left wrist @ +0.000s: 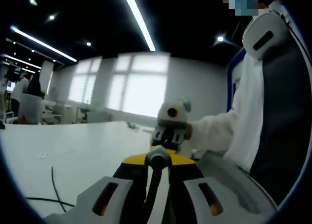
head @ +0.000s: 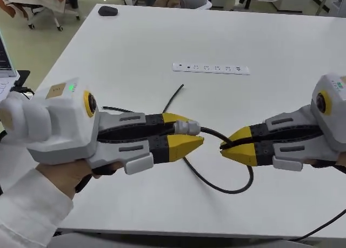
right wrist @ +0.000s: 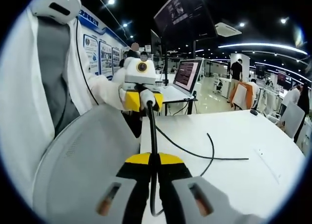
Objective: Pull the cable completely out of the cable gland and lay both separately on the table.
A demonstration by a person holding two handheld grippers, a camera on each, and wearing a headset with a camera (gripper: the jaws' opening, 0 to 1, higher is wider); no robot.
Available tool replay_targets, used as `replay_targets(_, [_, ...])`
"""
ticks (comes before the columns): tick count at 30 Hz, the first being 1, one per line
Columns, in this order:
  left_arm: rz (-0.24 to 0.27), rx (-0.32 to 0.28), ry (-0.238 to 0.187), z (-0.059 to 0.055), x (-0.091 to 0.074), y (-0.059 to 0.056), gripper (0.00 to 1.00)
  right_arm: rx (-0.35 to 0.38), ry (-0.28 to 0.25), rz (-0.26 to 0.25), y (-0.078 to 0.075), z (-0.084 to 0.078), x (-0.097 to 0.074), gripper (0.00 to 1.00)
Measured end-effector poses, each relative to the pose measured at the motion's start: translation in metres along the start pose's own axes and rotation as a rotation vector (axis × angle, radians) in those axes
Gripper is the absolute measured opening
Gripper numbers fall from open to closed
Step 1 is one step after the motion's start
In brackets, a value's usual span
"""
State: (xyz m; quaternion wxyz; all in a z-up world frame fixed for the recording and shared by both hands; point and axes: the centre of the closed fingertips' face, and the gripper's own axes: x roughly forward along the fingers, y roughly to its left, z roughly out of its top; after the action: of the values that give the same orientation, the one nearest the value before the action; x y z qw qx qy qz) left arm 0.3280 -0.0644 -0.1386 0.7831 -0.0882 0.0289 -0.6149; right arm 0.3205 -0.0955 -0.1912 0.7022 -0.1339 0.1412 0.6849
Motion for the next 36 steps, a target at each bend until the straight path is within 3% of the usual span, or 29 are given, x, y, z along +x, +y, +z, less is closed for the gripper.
replay_targets(6, [0.02, -0.062, -0.015, 0.0, -0.004, 0.004, 0.17, 0.048, 0.057, -0.034, -0.008, -0.024, -0.006, 0.02])
replay_targets(11, [0.029, -0.046, -0.015, 0.0, -0.005, 0.006, 0.17, 0.068, 0.096, -0.05, -0.01, -0.041, -0.009, 0.02])
replay_targets(15, [0.047, -0.036, 0.022, -0.007, -0.002, 0.008, 0.17, 0.084, 0.108, -0.062, -0.011, -0.048, -0.011, 0.02])
replay_targets(22, [0.04, -0.026, 0.023, -0.006, 0.001, 0.006, 0.17, 0.102, 0.102, -0.061, -0.012, -0.046, -0.015, 0.02])
replay_targets(24, [0.047, -0.029, 0.019, -0.005, 0.001, 0.008, 0.17, 0.134, 0.082, -0.045, -0.01, -0.04, -0.017, 0.02])
replay_targets(26, [0.049, -0.033, 0.015, -0.003, 0.0, 0.008, 0.17, 0.105, 0.005, -0.057, -0.012, -0.022, -0.017, 0.03])
replay_targets(29, [0.04, -0.027, 0.028, -0.006, 0.004, 0.006, 0.17, 0.128, -0.114, -0.056, -0.013, 0.011, -0.018, 0.13])
replay_targets(34, [0.017, -0.021, 0.037, -0.009, 0.01, 0.001, 0.17, 0.076, -0.206, -0.017, -0.008, 0.05, -0.017, 0.21])
replay_targets(36, [0.012, -0.018, 0.036, -0.008, 0.011, 0.0, 0.17, 0.059, -0.212, -0.008, -0.006, 0.057, -0.015, 0.21])
